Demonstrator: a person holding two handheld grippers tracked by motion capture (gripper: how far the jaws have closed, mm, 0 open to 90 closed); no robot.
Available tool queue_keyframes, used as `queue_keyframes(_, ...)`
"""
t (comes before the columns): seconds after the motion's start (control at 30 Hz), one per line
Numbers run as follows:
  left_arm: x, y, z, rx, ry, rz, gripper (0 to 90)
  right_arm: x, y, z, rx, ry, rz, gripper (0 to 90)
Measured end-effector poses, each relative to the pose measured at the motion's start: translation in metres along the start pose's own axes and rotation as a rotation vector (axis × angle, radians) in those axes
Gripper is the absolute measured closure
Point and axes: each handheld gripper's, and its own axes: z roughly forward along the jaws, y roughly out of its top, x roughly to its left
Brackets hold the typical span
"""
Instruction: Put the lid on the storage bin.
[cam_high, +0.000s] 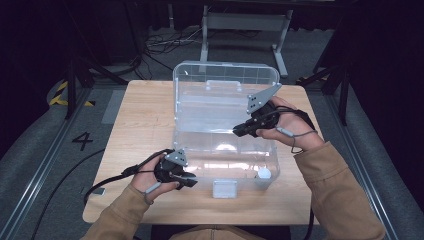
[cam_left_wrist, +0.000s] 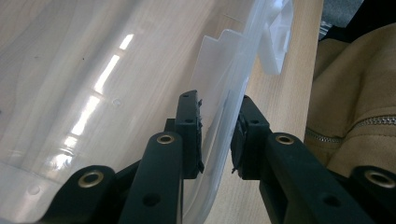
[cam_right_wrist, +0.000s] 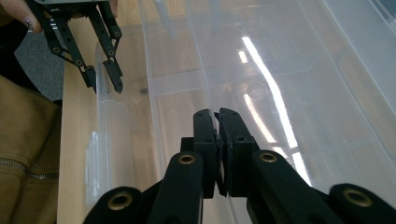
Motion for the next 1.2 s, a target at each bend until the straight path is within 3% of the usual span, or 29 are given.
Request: queue_keyframes(1.2,0.000,0.000,0.000,-0.003,0.000,-0.006,75.5,0.017,-0.004,0.001,0.030,0.023,-0.031,85.5)
